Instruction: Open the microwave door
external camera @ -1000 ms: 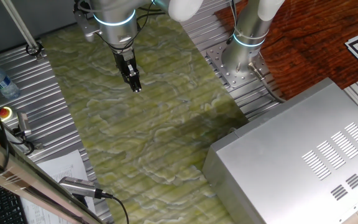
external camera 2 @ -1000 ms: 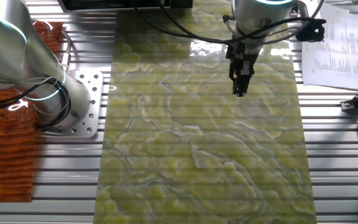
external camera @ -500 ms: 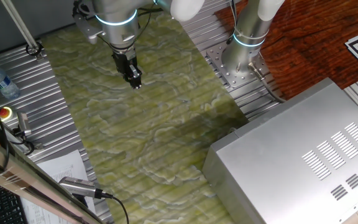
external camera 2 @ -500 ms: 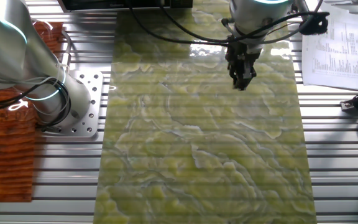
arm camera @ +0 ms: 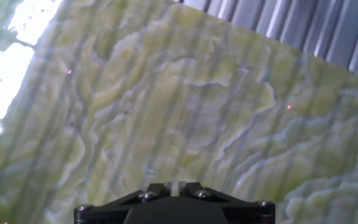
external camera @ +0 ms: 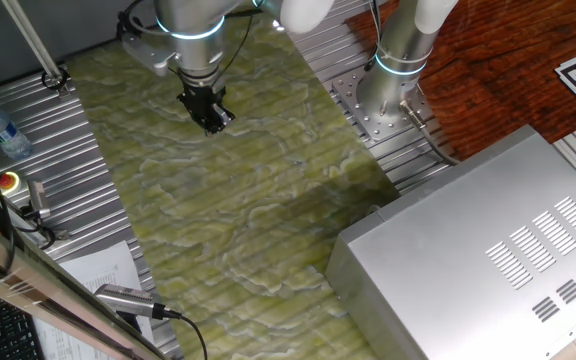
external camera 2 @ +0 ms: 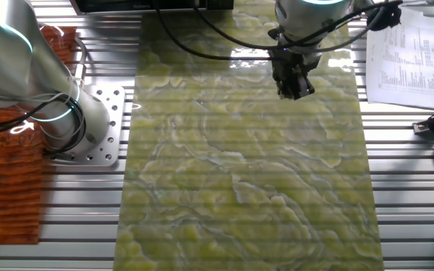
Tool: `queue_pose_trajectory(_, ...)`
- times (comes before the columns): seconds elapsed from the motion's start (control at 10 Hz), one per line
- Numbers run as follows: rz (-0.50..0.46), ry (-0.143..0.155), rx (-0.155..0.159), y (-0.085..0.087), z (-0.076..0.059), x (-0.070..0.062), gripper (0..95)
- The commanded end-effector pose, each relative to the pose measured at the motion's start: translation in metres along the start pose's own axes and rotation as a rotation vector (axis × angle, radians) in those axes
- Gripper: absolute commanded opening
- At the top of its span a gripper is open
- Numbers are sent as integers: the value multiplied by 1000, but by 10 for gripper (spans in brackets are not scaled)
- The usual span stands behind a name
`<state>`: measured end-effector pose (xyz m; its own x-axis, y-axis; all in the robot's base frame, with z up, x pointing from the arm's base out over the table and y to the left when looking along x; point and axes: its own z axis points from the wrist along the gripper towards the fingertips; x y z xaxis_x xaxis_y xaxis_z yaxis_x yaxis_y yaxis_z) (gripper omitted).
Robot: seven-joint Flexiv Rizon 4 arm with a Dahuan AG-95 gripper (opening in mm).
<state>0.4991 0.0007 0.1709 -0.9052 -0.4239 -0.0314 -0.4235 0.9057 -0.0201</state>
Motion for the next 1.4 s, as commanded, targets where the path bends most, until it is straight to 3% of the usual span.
queue_pose_trajectory(0.1,-4,4,-2,2,0,0,0)
queue_pose_trajectory(0.5,-33,10,-5,13,-3,2,0)
queue_pose_trajectory(1.0,-123,15,0,51,-5,5,0)
queue_pose_trajectory(1.2,-228,24,24,68,1,3,0)
queue_pose_trajectory(1.4,-268,37,41,82,9,0,0)
